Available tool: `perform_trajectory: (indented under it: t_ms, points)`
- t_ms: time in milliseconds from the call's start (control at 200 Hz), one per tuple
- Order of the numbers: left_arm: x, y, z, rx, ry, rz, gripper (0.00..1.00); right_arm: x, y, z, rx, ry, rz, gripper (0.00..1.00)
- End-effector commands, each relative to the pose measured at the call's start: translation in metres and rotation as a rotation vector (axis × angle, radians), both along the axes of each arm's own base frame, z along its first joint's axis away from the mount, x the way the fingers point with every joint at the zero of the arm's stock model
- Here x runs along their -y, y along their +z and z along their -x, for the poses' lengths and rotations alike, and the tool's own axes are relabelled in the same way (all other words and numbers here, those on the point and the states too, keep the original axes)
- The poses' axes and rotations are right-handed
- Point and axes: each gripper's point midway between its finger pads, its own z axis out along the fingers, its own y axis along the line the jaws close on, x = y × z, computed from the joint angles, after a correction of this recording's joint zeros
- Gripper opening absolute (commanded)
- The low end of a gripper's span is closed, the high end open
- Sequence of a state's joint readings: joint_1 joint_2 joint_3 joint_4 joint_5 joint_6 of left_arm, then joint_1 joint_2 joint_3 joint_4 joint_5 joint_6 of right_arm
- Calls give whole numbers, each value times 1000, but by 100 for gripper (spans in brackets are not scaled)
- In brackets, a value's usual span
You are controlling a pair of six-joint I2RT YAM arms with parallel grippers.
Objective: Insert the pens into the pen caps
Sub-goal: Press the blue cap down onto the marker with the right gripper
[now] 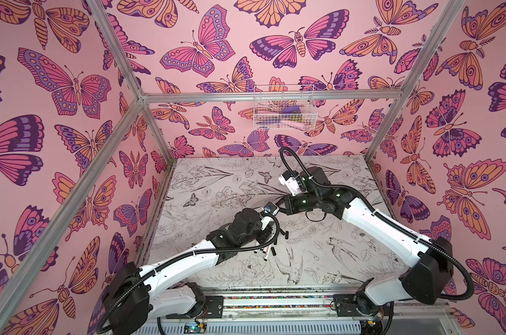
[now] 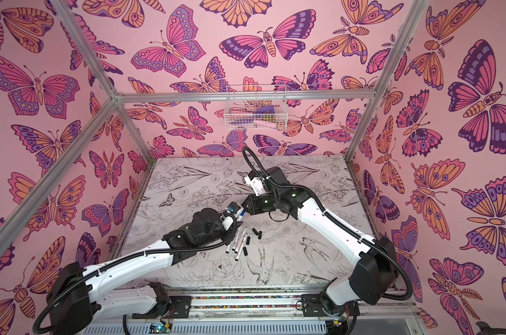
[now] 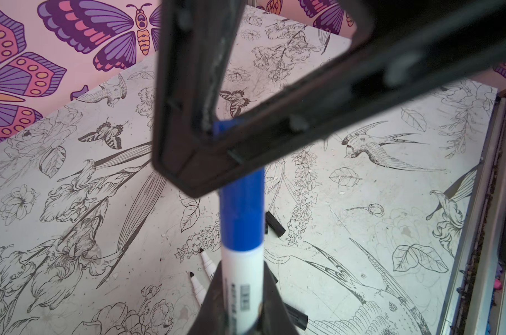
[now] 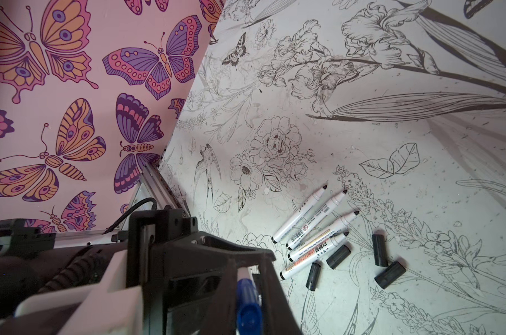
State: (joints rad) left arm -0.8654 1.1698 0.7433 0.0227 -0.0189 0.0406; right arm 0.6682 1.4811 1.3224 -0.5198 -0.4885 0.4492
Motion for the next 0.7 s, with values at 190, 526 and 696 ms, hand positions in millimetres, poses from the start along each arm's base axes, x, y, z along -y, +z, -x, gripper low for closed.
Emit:
perform_trajectory:
  t_ms: [190, 526, 696]
  points:
    - [3, 312, 75, 785, -275, 861, 0, -17, -75, 54, -231, 133, 147, 0]
    - [-2, 369, 89, 984, -297, 1002, 0, -31, -51, 59, -189, 187, 84, 0]
    - [-3, 394, 96, 1058, -308, 1025, 0, -33, -26, 61, -143, 207, 35, 0]
